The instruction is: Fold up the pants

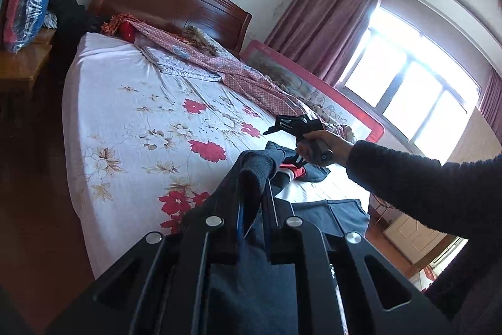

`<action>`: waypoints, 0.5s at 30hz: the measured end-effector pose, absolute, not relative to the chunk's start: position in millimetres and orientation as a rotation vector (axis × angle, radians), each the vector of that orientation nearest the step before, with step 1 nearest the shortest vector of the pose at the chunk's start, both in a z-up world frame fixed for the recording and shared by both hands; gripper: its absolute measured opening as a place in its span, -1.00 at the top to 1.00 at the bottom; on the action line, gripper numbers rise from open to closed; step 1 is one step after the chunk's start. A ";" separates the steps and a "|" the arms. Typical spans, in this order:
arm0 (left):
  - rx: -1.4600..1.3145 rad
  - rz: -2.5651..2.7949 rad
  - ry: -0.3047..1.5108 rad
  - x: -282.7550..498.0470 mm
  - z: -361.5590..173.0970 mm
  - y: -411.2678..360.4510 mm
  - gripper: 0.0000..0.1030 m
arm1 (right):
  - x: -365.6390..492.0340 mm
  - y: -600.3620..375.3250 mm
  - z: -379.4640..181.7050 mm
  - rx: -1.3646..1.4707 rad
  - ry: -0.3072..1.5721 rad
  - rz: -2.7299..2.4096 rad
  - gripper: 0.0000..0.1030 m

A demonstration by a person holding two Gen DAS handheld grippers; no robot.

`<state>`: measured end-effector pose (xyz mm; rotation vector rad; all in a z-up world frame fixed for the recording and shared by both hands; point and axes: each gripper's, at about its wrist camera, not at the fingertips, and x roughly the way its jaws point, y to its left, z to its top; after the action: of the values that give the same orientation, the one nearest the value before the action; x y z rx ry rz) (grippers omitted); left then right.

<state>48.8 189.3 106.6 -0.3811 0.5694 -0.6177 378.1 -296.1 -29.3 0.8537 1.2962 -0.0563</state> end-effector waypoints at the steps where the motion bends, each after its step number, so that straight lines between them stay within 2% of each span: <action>1: -0.371 -0.625 0.569 47.5 107.5 188.0 0.83 | 381.2 -292.4 -32.9 0.807 1.317 -0.063 -0.27; 3: -0.349 -0.638 0.575 44.2 109.4 184.5 0.83 | 383.3 -288.9 -35.8 0.772 1.313 -0.040 0.49; 5: -0.323 -0.634 0.583 41.0 109.8 181.5 0.83 | 374.2 -294.2 -31.0 0.776 1.275 -0.005 0.80; 8: -0.337 -0.584 0.586 37.8 105.1 188.8 0.83 | 344.8 -312.3 -9.9 0.808 1.189 0.079 0.89; 15: -0.337 -0.434 0.554 21.1 96.1 223.7 0.81 | 206.7 -353.4 36.5 0.902 1.003 0.241 0.89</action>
<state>21.1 223.7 96.1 -0.3366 0.5539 -0.4335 206.7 -353.4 36.5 0.9025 1.0034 0.2408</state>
